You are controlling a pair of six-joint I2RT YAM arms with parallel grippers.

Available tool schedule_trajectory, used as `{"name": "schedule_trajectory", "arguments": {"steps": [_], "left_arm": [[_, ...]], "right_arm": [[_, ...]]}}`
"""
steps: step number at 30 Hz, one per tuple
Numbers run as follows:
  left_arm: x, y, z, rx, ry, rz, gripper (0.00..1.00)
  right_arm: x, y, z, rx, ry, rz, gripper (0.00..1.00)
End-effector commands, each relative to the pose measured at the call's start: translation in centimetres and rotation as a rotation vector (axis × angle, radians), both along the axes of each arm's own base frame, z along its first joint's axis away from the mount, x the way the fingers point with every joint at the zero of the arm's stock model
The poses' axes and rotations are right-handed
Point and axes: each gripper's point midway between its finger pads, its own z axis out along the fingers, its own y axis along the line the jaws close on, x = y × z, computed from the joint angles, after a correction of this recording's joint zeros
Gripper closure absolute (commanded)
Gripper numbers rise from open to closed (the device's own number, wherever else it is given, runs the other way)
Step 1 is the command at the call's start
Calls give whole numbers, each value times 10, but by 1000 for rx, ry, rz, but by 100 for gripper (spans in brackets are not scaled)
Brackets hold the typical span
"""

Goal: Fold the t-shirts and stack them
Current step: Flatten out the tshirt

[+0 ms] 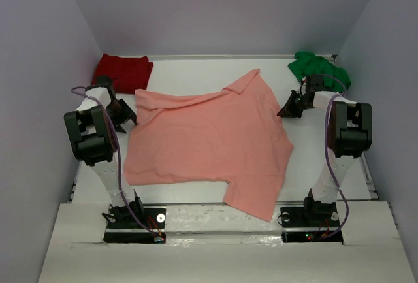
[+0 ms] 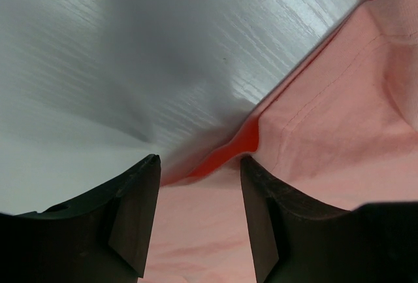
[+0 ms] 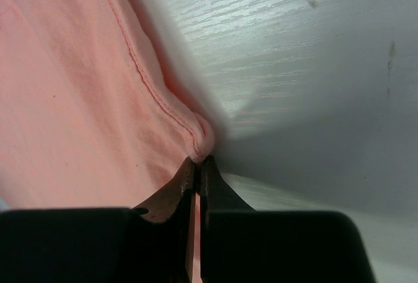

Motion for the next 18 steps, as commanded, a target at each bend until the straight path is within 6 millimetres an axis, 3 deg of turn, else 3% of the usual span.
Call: {"name": "schedule_trajectory", "arguments": {"steps": [1, 6, 14, 17, 18], "left_arm": [[1, -11, 2, -51, -31, -17, 38], [1, -21, -1, -87, -46, -33, 39], [-25, -54, -32, -119, 57, -114, 43], [-33, -62, -44, -129, 90, -140, 61], [-34, -64, -47, -138, 96, -143, 85]], "right_arm": [[4, 2, 5, 1, -7, 11, 100], [3, 2, 4, 1, -5, 15, 100], [5, 2, 5, 1, -4, 14, 100], [4, 2, 5, 1, 0, 13, 100], [3, 1, 5, -3, 7, 11, 100]]}}
